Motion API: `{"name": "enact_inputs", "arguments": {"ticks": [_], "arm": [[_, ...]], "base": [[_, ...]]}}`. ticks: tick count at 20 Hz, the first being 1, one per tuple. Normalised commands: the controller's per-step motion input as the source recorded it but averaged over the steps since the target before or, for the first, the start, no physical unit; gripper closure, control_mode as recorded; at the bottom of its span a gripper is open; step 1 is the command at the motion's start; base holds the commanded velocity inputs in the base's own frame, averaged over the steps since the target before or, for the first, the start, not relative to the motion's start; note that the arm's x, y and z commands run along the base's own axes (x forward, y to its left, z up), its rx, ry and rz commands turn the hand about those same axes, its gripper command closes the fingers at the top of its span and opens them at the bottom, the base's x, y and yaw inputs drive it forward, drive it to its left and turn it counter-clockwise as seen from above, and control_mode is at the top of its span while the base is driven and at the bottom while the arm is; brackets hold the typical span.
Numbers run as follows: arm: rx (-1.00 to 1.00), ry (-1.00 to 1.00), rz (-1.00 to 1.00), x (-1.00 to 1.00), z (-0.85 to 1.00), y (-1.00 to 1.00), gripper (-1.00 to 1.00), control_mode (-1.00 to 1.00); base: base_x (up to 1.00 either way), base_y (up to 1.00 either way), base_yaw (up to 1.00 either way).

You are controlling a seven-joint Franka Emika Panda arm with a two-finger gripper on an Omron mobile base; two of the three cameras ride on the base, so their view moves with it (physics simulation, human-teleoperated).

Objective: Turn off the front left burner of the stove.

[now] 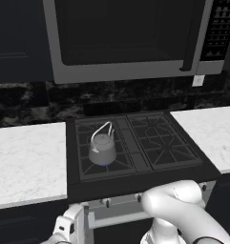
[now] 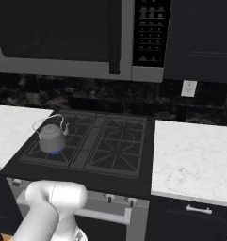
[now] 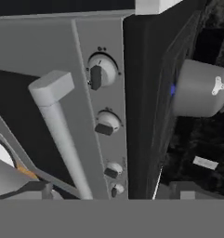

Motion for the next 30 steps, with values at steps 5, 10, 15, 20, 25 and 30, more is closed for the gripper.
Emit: {"name": "enact_inputs", "arguments": {"ticks": [5,10,15,20,25,30], "arm": [[-0.21,-0.06,-0.02,0.62,-0.41,0.12,-1.00,-1.00],[-0.11,-0.18,-0.07,0.64,-0.48,0.24,-1.00,-1.00],[-0.07,-0.18,-0.03,0.45,-0.39,0.22,-1.00,-1.00],[-0.08,-0.12,-0.02,0.39,-0.32,0.01,-1.00,-1.00],[0.00,-0.11,0.00,0.30,-0.37,0.01,-1.00,-1.00],[0.02,-0.07,0.03,0.10,-0.41,0.01,-1.00,-1.00]], "base": [[0.00,0.00,0.00],[0.00,0.00,0.00],[0.00,0.00,0.00],[0.00,0.00,0.00],[0.00,0.00,0.00],[0.00,0.00,0.00]]}}
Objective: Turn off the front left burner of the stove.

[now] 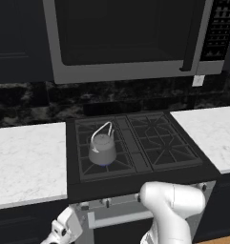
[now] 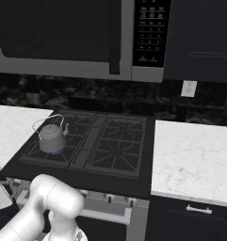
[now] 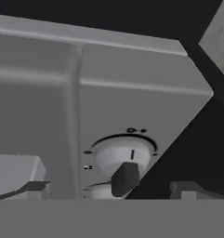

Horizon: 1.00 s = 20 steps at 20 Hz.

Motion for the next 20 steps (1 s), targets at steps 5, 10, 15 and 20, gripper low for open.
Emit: {"name": "enact_inputs", "arguments": {"ticks": [5,10,15,20], "arm": [[0.01,-0.01,0.26,-0.23,-0.31,0.00,-1.00,-1.00],[0.00,0.01,0.25,-0.02,-0.04,0.00,-1.00,-1.00],[0.09,0.04,0.21,0.19,0.08,-0.14,-1.00,-1.00],[0.14,0.01,0.14,0.07,0.23,-0.27,-1.00,-1.00]], "base": [[0.00,0.00,0.00],[0.00,0.00,0.00],[0.00,0.00,0.00],[0.00,0.00,0.00]]}}
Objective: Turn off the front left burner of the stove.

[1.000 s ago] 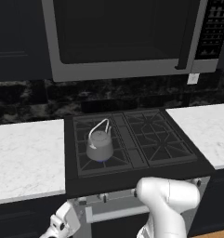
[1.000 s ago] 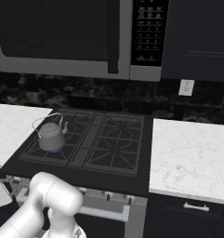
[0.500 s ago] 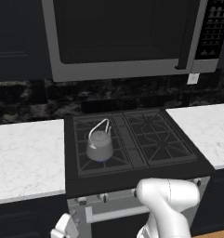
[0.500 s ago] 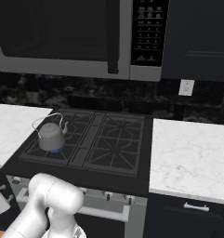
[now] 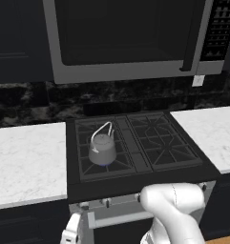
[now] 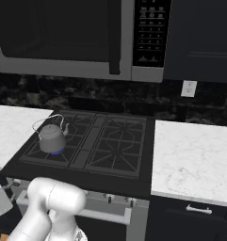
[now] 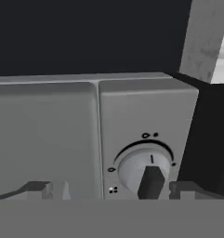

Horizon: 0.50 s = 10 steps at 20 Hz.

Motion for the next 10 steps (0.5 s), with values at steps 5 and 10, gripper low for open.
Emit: {"name": "enact_inputs", "arguments": {"ticks": [5,10], "arm": [[0.05,0.00,0.02,0.00,0.22,-0.07,-1.00,-1.00],[0.00,0.01,0.02,0.04,0.00,0.02,-1.00,-1.00]], "base": [[0.00,0.00,0.00],[0.00,0.00,0.00]]}}
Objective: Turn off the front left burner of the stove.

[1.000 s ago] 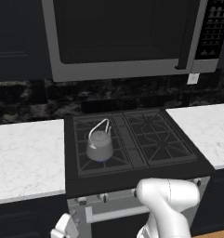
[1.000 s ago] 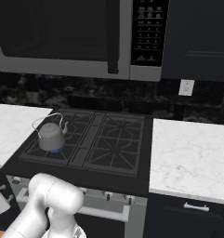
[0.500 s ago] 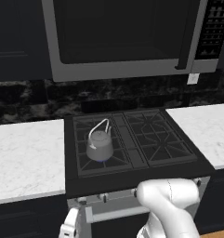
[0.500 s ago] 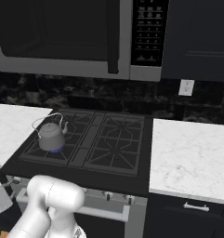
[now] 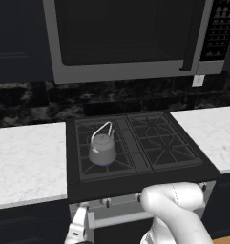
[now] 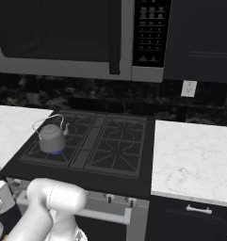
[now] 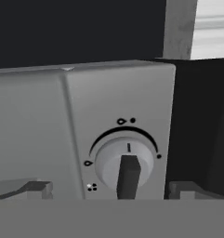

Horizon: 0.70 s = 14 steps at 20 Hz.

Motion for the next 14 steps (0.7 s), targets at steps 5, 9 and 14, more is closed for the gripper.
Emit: {"name": "enact_inputs", "arguments": {"ticks": [5,9,14], "arm": [[0.00,0.00,0.06,0.14,0.09,0.00,-1.00,-1.00],[0.00,0.01,0.13,0.06,-0.01,0.00,-1.00,-1.00],[0.00,0.00,0.14,0.00,-0.10,0.00,-1.00,-1.00]], "base": [[0.00,0.00,0.00],[0.00,0.00,0.00],[0.00,0.00,0.00]]}}
